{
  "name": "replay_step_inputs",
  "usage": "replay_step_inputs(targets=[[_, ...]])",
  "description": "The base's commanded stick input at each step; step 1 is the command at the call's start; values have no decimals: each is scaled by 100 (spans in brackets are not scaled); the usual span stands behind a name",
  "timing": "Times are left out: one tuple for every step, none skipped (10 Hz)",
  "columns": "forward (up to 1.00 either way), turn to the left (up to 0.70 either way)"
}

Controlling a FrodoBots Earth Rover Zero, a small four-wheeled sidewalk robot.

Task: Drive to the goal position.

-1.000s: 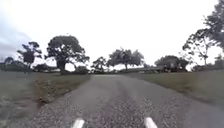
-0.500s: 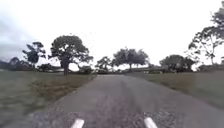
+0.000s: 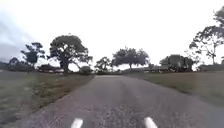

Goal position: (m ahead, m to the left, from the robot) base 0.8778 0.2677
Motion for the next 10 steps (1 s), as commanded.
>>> replay_step_inputs(targets=[[100,0],[100,0],[100,0],[100,0],[100,0],[100,0],[100,0],[100,0],[100,0],[100,0]])
